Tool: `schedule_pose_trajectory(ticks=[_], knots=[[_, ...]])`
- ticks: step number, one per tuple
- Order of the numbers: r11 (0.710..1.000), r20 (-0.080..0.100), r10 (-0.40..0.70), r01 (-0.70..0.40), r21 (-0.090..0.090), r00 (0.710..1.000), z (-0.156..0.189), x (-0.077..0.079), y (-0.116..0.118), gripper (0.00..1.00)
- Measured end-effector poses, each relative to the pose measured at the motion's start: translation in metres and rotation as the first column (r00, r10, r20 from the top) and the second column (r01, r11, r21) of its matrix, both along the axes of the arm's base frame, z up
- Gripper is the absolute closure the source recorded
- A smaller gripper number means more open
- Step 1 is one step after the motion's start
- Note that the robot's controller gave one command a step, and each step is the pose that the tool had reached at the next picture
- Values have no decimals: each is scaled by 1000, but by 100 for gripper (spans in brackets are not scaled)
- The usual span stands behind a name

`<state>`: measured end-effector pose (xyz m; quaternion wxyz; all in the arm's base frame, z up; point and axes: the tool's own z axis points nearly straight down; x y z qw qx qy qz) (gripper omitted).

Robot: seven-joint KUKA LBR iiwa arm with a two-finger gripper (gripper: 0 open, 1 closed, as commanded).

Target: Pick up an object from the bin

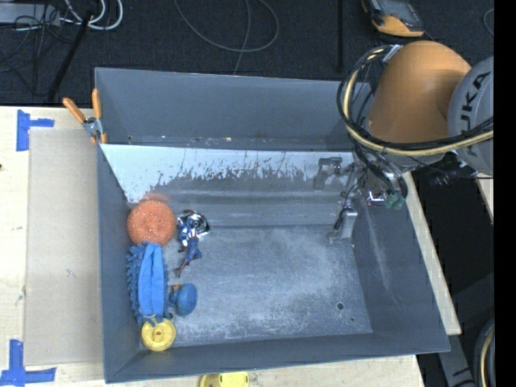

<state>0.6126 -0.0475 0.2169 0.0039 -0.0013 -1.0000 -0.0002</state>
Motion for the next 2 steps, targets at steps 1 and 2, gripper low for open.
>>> schedule_pose_trajectory(ticks=[1,2], knots=[[1000,8,1,-1,-1,1000,5,1,0,0],[999,7,43,-43,-1,999,10,-2,18,0]])
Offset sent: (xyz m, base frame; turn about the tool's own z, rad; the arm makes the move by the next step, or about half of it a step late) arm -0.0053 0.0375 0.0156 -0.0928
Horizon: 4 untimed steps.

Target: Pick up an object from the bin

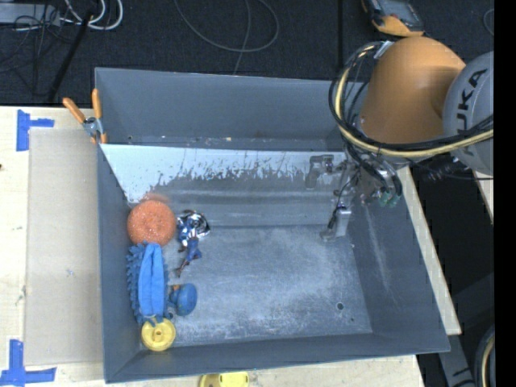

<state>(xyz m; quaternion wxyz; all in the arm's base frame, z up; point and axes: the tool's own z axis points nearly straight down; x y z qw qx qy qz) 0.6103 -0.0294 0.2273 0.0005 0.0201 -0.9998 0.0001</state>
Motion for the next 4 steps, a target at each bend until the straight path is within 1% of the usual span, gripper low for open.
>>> schedule_pose_trajectory(ticks=[1,2,3,4], knots=[[991,5,131,-131,0,991,26,10,30,0],[991,6,130,-130,0,991,-30,0,60,0],[999,-3,-46,46,1,999,-62,-27,53,0],[983,2,-183,183,0,983,-67,-25,86,0]])
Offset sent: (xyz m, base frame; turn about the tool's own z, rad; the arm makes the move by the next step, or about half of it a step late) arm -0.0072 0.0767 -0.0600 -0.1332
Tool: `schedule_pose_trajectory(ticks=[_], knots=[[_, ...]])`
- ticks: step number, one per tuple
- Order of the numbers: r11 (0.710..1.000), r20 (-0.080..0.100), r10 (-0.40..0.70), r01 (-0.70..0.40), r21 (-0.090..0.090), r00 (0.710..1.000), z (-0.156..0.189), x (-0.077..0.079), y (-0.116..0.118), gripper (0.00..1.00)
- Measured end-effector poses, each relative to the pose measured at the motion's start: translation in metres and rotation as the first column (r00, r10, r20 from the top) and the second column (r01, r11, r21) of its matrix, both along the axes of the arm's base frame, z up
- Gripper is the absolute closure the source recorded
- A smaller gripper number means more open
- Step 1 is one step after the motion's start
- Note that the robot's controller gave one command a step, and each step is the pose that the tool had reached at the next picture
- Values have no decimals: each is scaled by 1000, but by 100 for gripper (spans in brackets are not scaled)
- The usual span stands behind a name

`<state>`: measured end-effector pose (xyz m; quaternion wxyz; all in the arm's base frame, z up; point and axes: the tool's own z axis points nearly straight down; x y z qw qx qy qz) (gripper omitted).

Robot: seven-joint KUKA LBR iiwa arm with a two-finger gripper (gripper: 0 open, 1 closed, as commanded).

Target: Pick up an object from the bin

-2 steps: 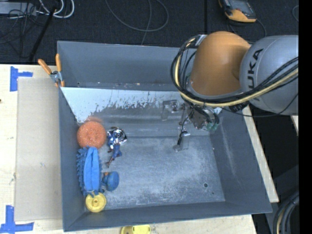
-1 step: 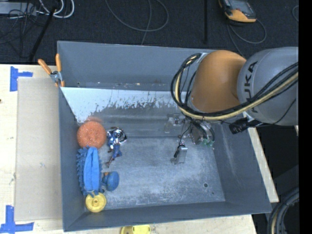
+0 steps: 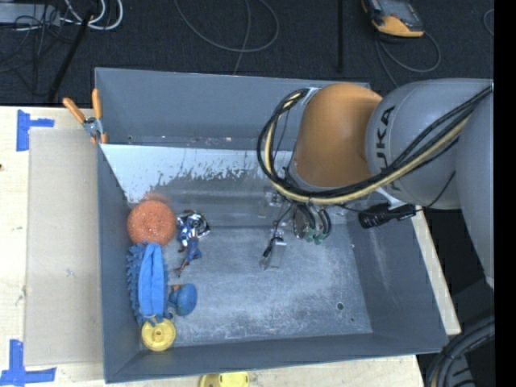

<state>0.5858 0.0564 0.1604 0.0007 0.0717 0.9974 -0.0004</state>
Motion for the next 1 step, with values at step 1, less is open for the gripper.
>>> schedule_pose_trajectory(ticks=[1], knots=[[974,5,227,-228,0,974,-55,16,56,0]])
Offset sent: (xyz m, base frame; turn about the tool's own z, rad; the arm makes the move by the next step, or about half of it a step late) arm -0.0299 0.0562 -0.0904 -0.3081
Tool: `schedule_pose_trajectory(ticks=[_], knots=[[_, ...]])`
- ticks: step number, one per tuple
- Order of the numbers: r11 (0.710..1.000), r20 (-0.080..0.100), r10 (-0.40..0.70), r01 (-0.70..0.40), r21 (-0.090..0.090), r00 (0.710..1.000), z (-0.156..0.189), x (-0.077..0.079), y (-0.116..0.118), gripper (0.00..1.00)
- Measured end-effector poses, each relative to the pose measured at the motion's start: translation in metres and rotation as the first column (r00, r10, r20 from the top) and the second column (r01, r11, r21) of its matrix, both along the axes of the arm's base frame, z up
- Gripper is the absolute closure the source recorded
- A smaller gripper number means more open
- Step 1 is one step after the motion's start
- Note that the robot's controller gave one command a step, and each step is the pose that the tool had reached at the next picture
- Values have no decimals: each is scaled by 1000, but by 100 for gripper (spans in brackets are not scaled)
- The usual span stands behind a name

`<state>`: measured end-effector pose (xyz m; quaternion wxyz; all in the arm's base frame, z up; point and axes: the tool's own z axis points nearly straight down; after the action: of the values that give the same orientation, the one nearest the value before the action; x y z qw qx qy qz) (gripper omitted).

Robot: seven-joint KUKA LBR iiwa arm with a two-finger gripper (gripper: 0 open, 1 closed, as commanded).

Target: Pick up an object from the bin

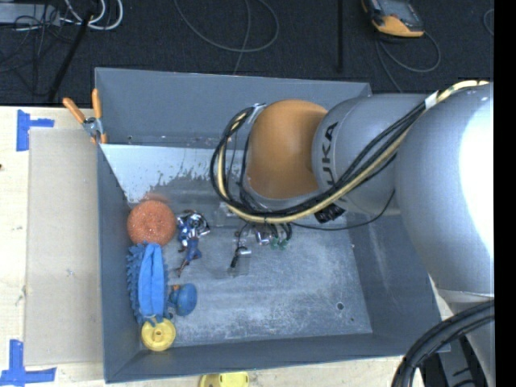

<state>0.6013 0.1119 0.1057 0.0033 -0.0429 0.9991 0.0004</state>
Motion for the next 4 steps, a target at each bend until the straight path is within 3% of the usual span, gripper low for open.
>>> schedule_pose_trajectory(ticks=[1,2,3,4], knots=[[998,-11,63,-63,0,998,-31,-33,10,0],[986,-8,169,-169,-2,986,-34,-7,44,0],[974,-5,225,-225,-2,974,-14,-17,117,100],[974,-5,225,-225,-2,974,-14,-17,117,100]])
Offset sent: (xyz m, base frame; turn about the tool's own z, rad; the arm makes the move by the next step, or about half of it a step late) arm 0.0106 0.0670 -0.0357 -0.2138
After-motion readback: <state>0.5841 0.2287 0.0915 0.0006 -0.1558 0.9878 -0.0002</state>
